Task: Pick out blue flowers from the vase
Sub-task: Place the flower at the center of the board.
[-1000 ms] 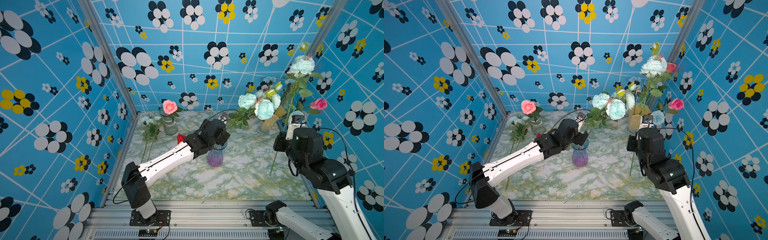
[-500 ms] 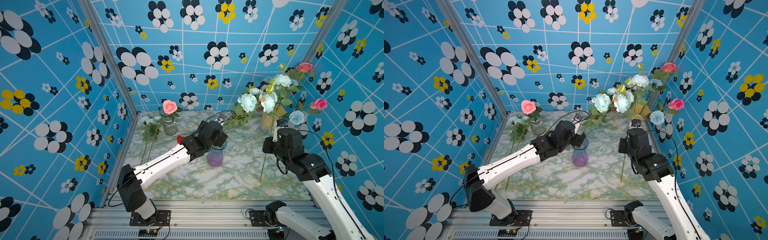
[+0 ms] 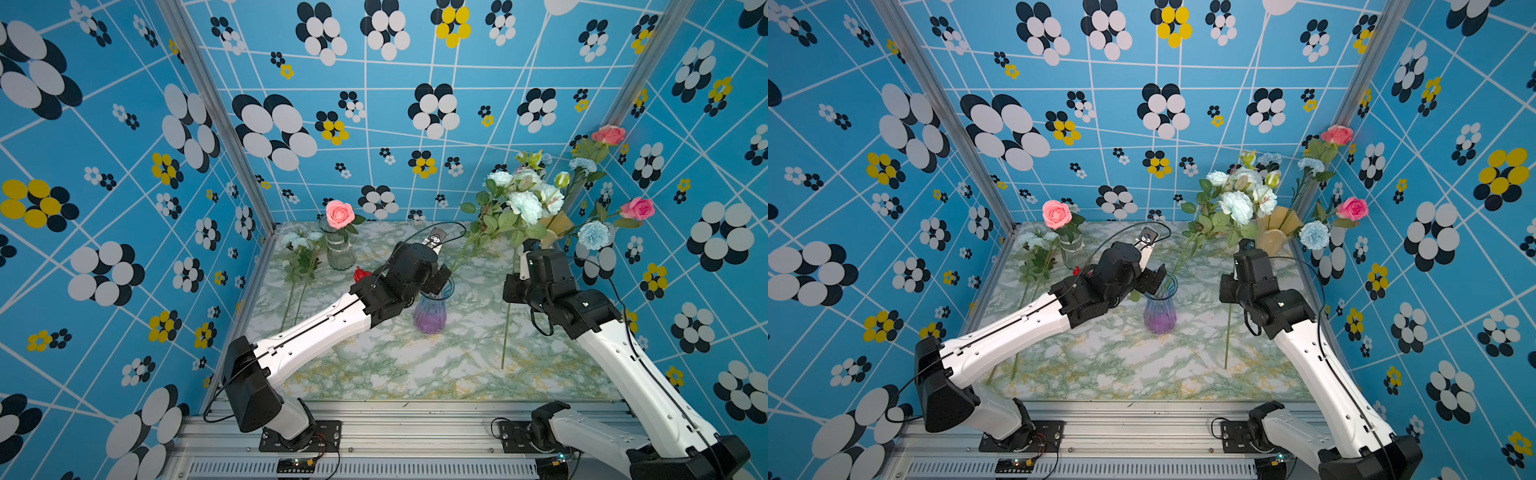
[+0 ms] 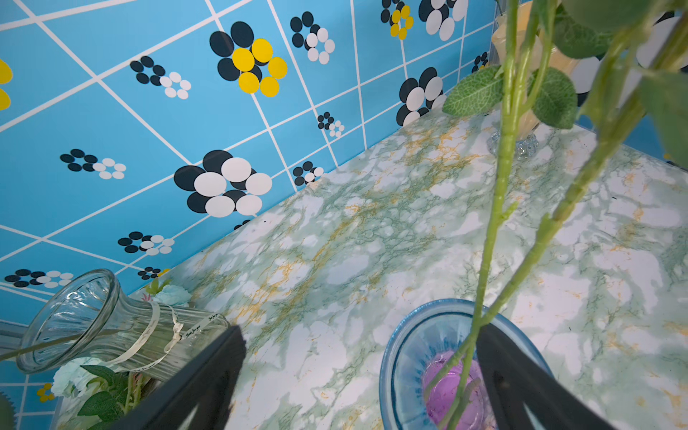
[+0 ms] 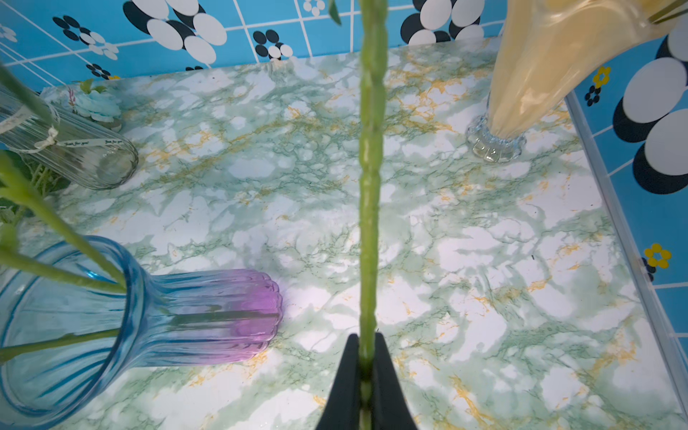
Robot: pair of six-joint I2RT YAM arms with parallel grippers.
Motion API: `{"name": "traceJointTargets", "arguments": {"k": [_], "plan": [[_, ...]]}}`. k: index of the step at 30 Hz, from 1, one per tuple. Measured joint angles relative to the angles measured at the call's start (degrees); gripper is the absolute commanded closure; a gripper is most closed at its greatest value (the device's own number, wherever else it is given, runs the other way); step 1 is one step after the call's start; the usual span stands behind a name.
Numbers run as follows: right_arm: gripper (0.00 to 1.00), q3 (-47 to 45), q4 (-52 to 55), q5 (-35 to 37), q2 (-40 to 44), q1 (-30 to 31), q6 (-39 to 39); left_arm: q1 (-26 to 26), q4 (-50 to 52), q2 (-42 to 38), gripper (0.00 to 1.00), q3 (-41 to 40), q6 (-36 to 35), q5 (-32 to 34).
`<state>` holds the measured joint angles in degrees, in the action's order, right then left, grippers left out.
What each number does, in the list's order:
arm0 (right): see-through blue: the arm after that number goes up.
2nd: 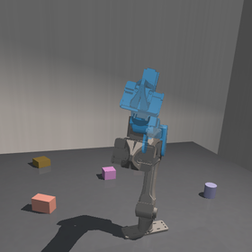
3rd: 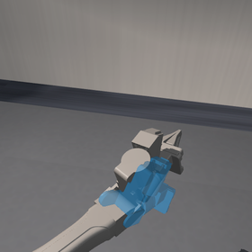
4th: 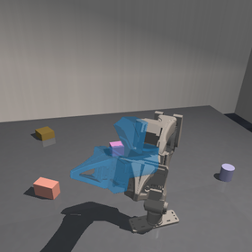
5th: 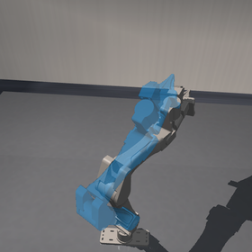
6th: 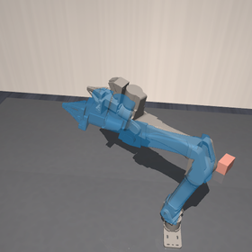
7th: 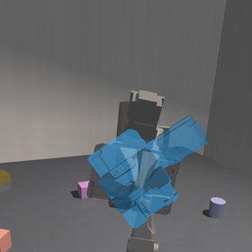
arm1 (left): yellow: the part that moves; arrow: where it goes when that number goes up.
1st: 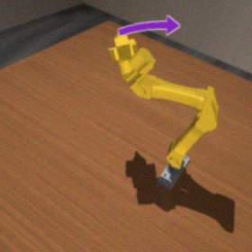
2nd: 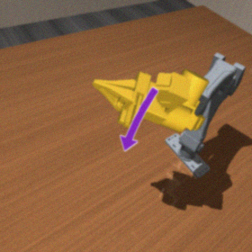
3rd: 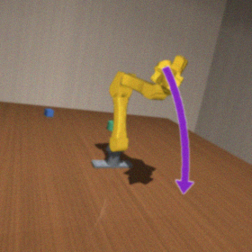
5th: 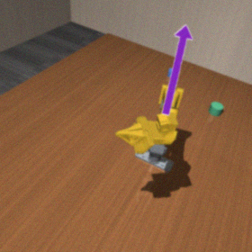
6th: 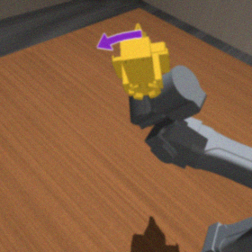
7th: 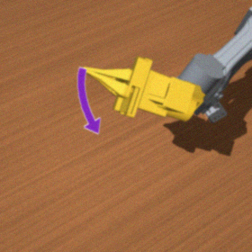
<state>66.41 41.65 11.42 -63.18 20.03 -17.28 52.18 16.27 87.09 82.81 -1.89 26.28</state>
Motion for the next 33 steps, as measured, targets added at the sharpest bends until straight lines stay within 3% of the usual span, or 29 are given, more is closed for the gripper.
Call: {"name": "traceJointTargets", "arguments": {"k": [20,33], "plan": [[1.0,-5.1,-8.5,-15.0,-13.6,0.0,-4.1,2.4,-3.1,-7.2,0.0,-3.7,0.4,-1.4],[1.0,-5.6,-12.5,-18.9,-23.1,0.0,-5.5,3.0,-3.0,-12.9,0.0,-4.9,3.7,-6.4]]}}
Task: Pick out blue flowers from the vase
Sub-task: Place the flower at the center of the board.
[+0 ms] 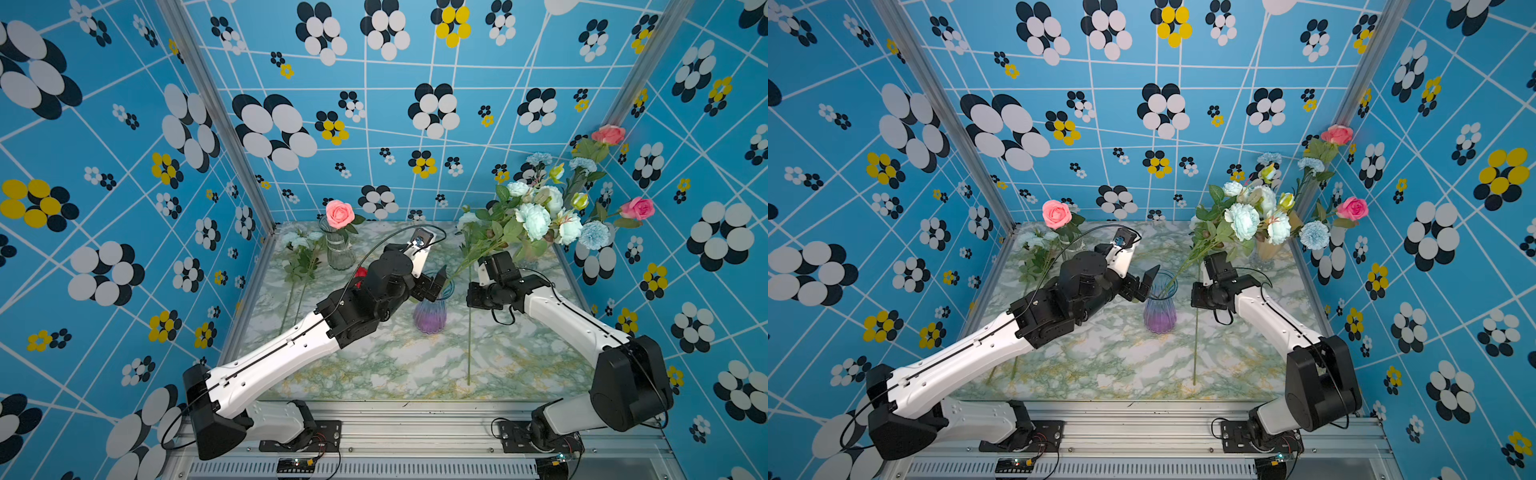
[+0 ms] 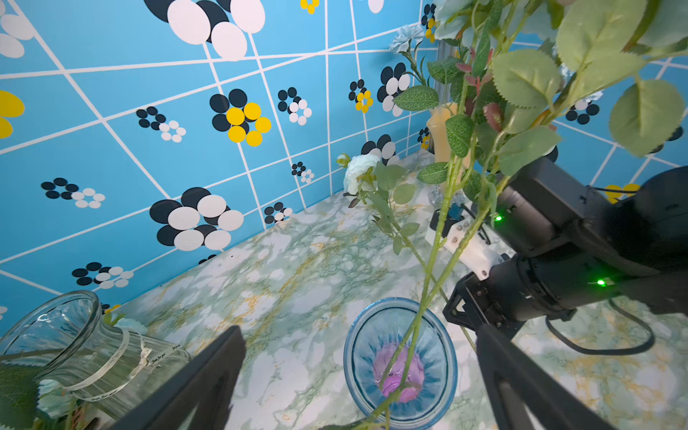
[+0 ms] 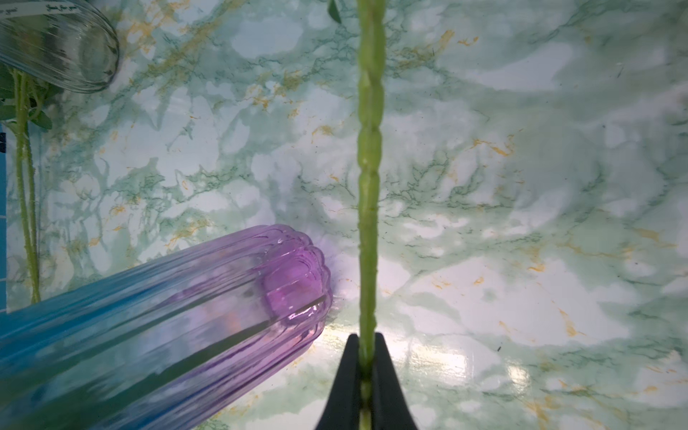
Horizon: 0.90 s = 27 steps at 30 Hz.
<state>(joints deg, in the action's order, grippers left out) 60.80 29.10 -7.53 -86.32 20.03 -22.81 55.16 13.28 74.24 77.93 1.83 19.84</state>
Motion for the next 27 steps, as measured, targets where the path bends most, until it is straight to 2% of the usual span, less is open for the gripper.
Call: {"name": "traceJointTargets", "arguments": {"k": [9,27], "plan": [[1.0,2.7,0.0,-0.1,-7.3,-0.1,0.0,0.0,0.0,-3.2,0.0,0.0,2.4,-4.0],[1.0,4.4,-1.0,-2.4,-15.3,-1.5,-0.4,0.0,0.6,-3.5,0.0,-1.1,4.5,-6.2]]}}
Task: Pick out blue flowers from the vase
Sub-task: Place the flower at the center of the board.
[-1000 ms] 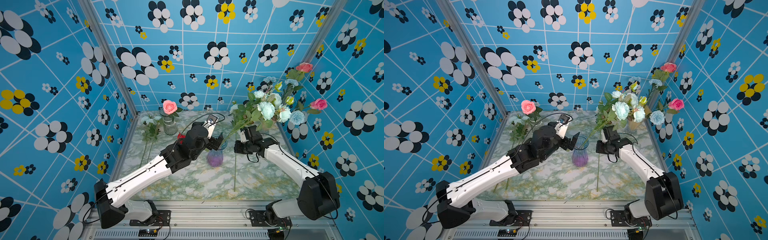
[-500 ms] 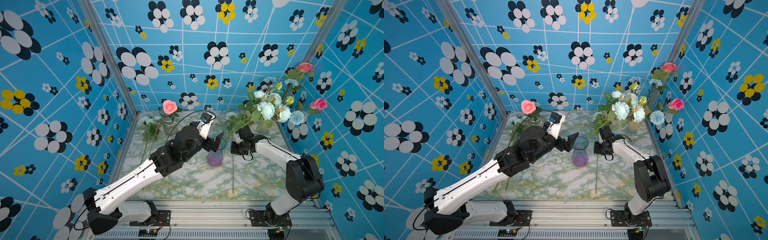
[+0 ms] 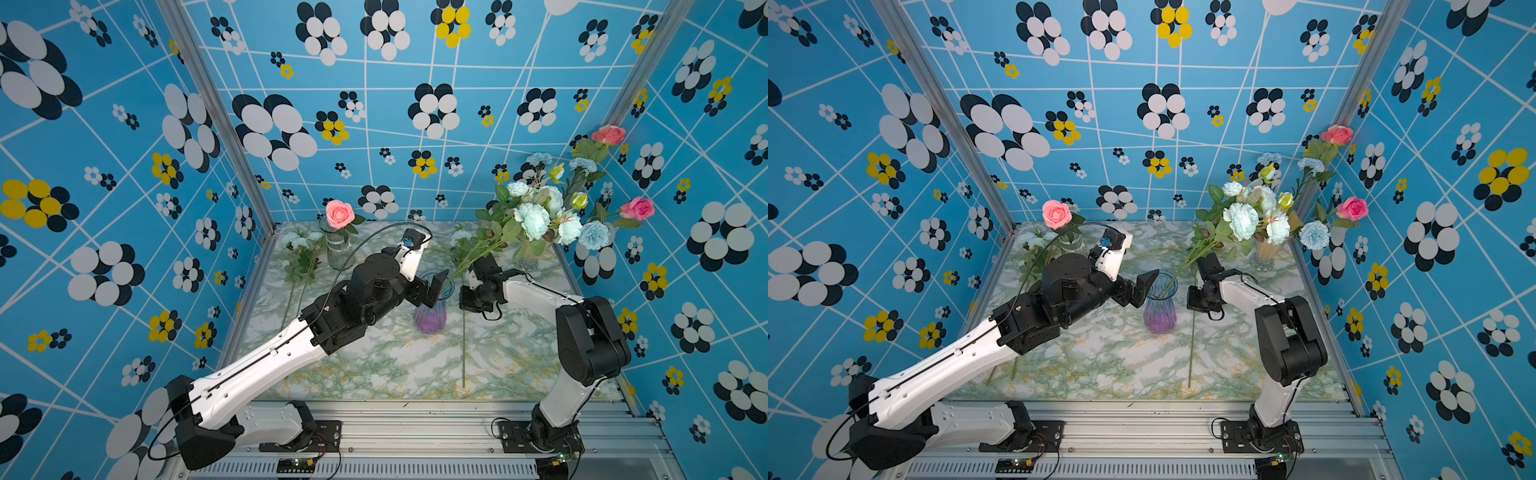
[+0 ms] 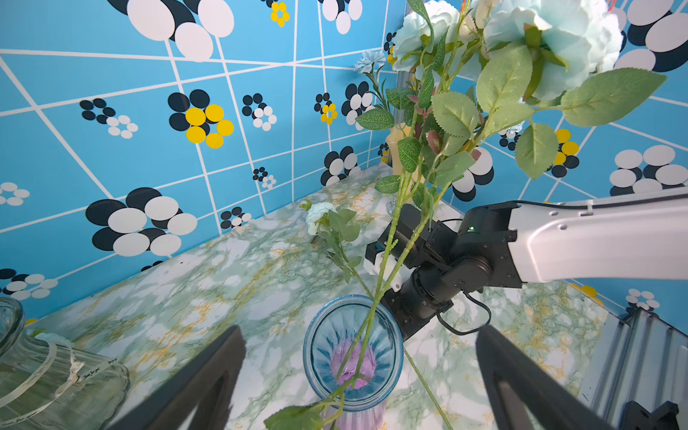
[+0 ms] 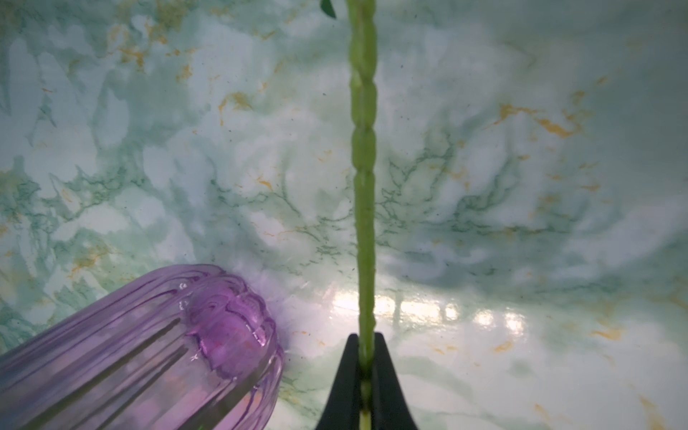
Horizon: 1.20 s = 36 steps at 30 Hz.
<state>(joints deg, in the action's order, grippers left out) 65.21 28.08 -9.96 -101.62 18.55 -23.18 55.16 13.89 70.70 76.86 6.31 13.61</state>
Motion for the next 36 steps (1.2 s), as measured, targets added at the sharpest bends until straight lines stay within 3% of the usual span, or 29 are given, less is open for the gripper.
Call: {"name": "traceJointTargets", "arguments": {"k": [13,24,29,36], "plan": [[0.99,5.0,2.2,-2.9,-6.0,0.2,3.3,0.0,0.0,0.9,0.0,0.0,0.6,-1.3],[0.72,4.9,4.4,-2.4,-5.9,0.2,5.7,0.0,0.2,2.9,0.0,0.1,0.8,-1.7],[0.61,2.6,4.4,-1.5,2.2,0.3,5.9,0.0,1.2,4.2,0.0,0.9,1.1,-1.9],[0.7,-2.3,2.2,-1.1,21.0,0.4,5.6,0.0,2.9,8.8,0.01,7.0,1.0,-2.5]]}}
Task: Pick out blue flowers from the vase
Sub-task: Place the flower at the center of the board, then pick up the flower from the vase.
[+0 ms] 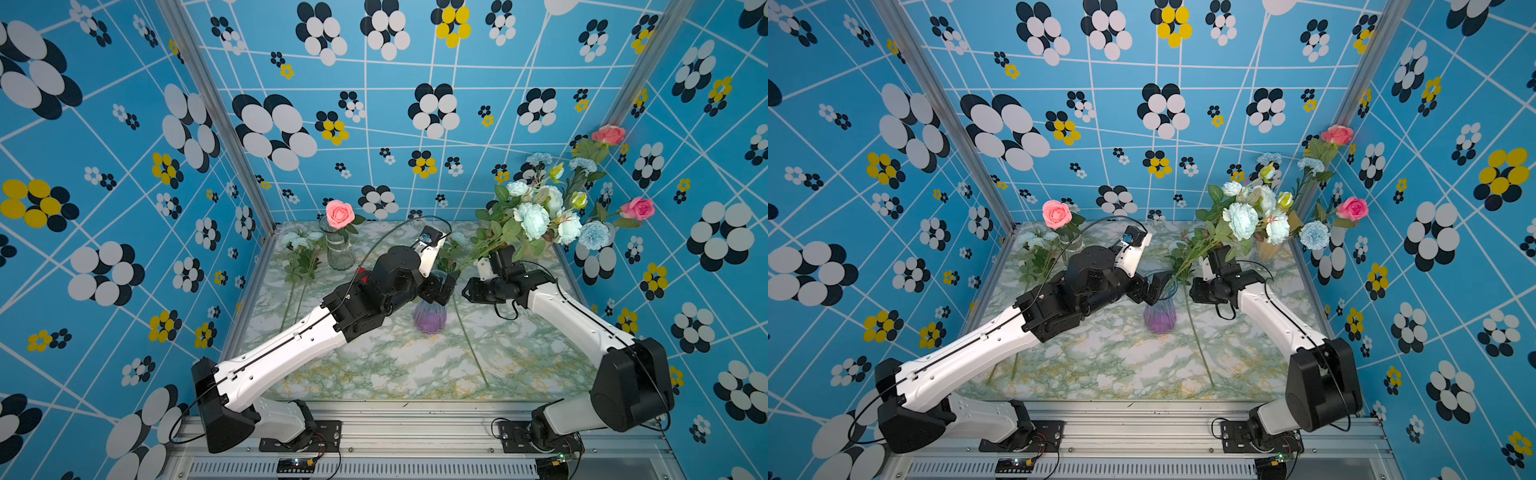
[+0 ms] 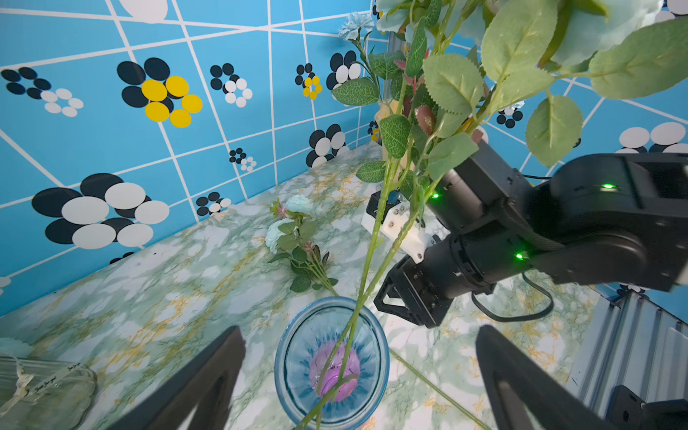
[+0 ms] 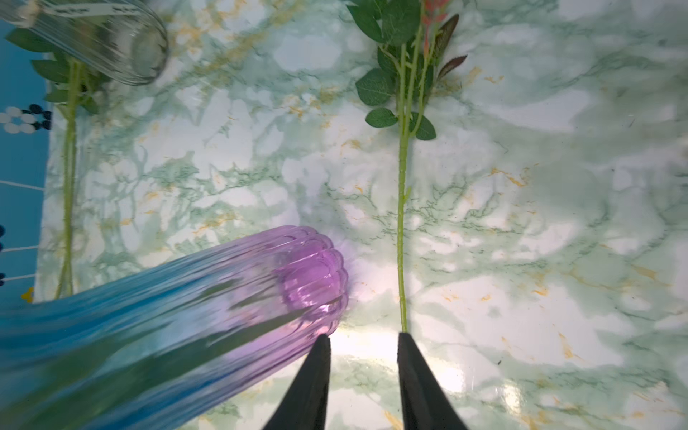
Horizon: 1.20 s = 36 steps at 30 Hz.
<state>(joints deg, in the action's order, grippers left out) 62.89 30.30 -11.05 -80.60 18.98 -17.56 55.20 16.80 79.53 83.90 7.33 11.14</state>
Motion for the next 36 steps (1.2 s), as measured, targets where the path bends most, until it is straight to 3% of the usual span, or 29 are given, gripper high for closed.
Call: {"name": "traceJointTargets", "arguments": {"k": [5,12,22,30,36], "plan": [[0.7,-6.4,-4.3,-2.2,12.3,0.0,-1.7,-1.8,-0.1,3.5,0.06,2.4,0.7,-3.3],[0.7,-13.4,-11.8,-5.8,22.9,0.0,-5.9,-7.0,0.2,9.2,0.08,4.2,2.6,-9.2],[0.74,-14.4,-16.2,-6.5,25.7,0.0,-7.4,-8.9,3.1,16.7,0.18,13.4,1.7,-18.4],[0.75,-14.4,-16.2,-6.4,26.8,0.0,-7.3,-9.3,6.2,22.8,0.24,21.3,0.2,-21.3],[0.76,-14.4,-15.5,-6.4,28.4,0.0,-7.1,-9.4,8.0,26.3,0.39,23.1,-0.6,-22.0]]}}
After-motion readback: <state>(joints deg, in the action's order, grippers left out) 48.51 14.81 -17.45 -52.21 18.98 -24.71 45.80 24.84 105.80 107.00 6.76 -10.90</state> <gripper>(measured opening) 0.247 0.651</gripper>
